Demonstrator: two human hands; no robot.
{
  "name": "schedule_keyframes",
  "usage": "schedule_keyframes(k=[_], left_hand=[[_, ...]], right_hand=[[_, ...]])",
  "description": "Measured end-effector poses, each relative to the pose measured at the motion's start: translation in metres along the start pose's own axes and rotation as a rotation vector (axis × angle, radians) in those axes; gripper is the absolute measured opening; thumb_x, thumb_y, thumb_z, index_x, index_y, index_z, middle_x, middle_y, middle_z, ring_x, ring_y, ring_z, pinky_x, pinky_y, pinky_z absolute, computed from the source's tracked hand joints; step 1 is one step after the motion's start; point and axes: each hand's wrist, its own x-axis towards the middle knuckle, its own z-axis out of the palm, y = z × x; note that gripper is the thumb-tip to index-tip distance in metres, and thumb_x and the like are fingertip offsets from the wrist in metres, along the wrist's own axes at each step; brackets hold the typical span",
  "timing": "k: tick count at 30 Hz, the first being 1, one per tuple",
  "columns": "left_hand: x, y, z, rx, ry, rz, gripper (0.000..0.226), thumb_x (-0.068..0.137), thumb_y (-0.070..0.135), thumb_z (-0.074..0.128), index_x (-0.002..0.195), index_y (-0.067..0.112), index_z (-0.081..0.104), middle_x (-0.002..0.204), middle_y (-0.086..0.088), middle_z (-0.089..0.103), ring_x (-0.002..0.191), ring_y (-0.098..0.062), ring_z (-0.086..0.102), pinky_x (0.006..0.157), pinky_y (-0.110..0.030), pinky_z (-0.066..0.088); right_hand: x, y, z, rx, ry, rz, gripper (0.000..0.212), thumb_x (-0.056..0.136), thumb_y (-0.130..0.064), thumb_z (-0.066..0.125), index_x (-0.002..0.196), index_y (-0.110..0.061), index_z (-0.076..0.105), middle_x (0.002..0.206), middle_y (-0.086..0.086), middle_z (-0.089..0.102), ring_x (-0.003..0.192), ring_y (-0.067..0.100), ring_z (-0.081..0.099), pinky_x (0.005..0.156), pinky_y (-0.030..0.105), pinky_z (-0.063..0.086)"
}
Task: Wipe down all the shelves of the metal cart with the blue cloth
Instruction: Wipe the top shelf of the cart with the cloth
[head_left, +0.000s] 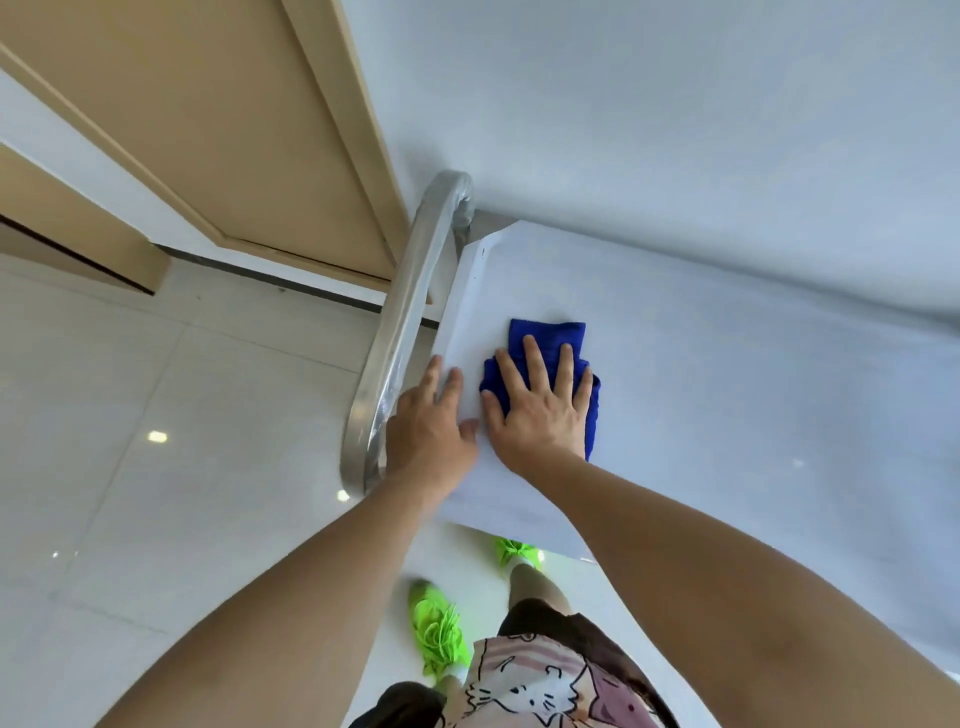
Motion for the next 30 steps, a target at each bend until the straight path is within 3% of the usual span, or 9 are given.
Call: schedule_keyframes(k=[8, 15, 19, 22, 25, 28, 30], left_hand=[[-0.003, -0.005, 0.006, -0.101, 0.073, -0.007, 0.066, 0.091, 0.035, 0.059, 0.151, 0.028, 0.033, 0.164, 0.01, 0.013, 0.129, -0.027, 0.043, 0.101, -0.039, 0.042], [-0.005, -0.001, 0.011, -0.069, 0.088, -0.046, 0.068, 0.089, 0.034, 0.057, 0.15, 0.031, 0.029, 0.164, 0.015, 0.005, 0.117, -0.029, 0.047, 0.088, -0.046, 0.049], [-0.007, 0.001, 0.009, -0.048, 0.047, -0.063, 0.067, 0.091, 0.037, 0.053, 0.152, 0.035, 0.023, 0.163, 0.019, -0.001, 0.122, -0.03, 0.045, 0.093, -0.046, 0.047], [-0.006, 0.004, 0.005, -0.037, -0.022, -0.086, 0.066, 0.095, 0.037, 0.05, 0.153, 0.035, 0.018, 0.164, 0.018, -0.004, 0.143, -0.033, 0.027, 0.109, -0.049, 0.036], [-0.013, 0.012, -0.002, 0.02, 0.029, -0.066, 0.056, 0.097, 0.033, 0.049, 0.15, 0.025, 0.033, 0.164, 0.002, 0.014, 0.148, -0.029, 0.018, 0.115, -0.045, 0.027], [-0.04, 0.025, -0.005, -0.043, 0.199, 0.041, 0.039, 0.093, 0.019, 0.055, 0.132, 0.016, 0.057, 0.147, -0.009, 0.047, 0.135, -0.028, 0.041, 0.108, -0.042, 0.037], [-0.066, 0.03, 0.002, -0.164, 0.29, 0.064, 0.033, 0.088, 0.009, 0.058, 0.12, 0.014, 0.066, 0.133, -0.01, 0.058, 0.121, -0.029, 0.052, 0.099, -0.042, 0.045]], right_hand=[[0.105, -0.013, -0.029, 0.001, 0.041, -0.061, 0.063, 0.096, -0.061, 0.023, 0.156, -0.039, 0.021, 0.168, -0.004, 0.01, 0.152, 0.037, -0.009, 0.119, 0.061, -0.009], [0.146, -0.028, -0.042, -0.014, 0.068, -0.088, 0.066, 0.095, -0.062, 0.019, 0.156, -0.036, 0.022, 0.168, -0.001, 0.01, 0.152, 0.039, -0.008, 0.119, 0.061, -0.009], [0.139, -0.028, -0.042, -0.007, 0.061, -0.11, 0.069, 0.096, -0.065, 0.014, 0.158, -0.036, 0.019, 0.169, -0.002, 0.01, 0.152, 0.038, -0.008, 0.119, 0.06, -0.01], [0.122, -0.026, -0.042, 0.039, 0.041, -0.153, 0.07, 0.098, -0.062, 0.018, 0.159, -0.028, 0.015, 0.168, -0.003, 0.013, 0.153, 0.036, -0.007, 0.121, 0.058, -0.008], [0.093, -0.026, -0.038, 0.089, 0.012, -0.176, 0.068, 0.1, -0.056, 0.025, 0.156, -0.018, 0.022, 0.168, -0.003, 0.014, 0.153, 0.035, -0.005, 0.121, 0.057, -0.006], [0.061, -0.028, -0.029, 0.093, -0.035, -0.197, 0.061, 0.1, -0.053, 0.027, 0.154, -0.024, 0.028, 0.168, -0.005, 0.011, 0.153, 0.033, -0.007, 0.122, 0.055, -0.007], [0.038, -0.029, -0.023, 0.105, -0.065, -0.194, 0.06, 0.099, -0.052, 0.028, 0.154, -0.027, 0.029, 0.168, -0.007, 0.009, 0.154, 0.03, -0.008, 0.122, 0.053, -0.008]])
